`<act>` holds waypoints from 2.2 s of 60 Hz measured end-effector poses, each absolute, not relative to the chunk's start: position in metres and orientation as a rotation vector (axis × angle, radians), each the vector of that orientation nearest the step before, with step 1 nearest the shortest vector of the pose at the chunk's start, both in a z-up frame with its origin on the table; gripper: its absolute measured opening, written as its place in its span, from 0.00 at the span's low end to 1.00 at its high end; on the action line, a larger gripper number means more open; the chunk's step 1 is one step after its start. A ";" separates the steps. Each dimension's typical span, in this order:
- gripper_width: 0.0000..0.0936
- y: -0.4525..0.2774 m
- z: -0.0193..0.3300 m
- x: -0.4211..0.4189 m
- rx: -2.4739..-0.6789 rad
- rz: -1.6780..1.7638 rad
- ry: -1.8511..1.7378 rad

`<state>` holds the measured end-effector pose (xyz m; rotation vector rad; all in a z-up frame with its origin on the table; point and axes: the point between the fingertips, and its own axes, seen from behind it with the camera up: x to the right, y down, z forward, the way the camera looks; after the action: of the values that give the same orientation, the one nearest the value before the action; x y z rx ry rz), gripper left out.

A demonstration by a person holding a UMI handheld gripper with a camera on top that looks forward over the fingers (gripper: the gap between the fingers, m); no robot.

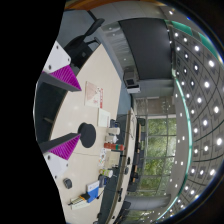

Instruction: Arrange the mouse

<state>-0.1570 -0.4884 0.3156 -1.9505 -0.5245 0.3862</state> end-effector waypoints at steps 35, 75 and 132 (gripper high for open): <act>0.91 -0.395 0.126 0.109 -2.141 0.059 -0.196; 0.91 -0.160 -0.007 0.215 -2.234 0.129 -0.042; 0.36 -0.088 0.032 0.217 -2.280 -0.166 0.079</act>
<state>0.2170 -0.0879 0.0316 -2.2799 0.0787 -0.1657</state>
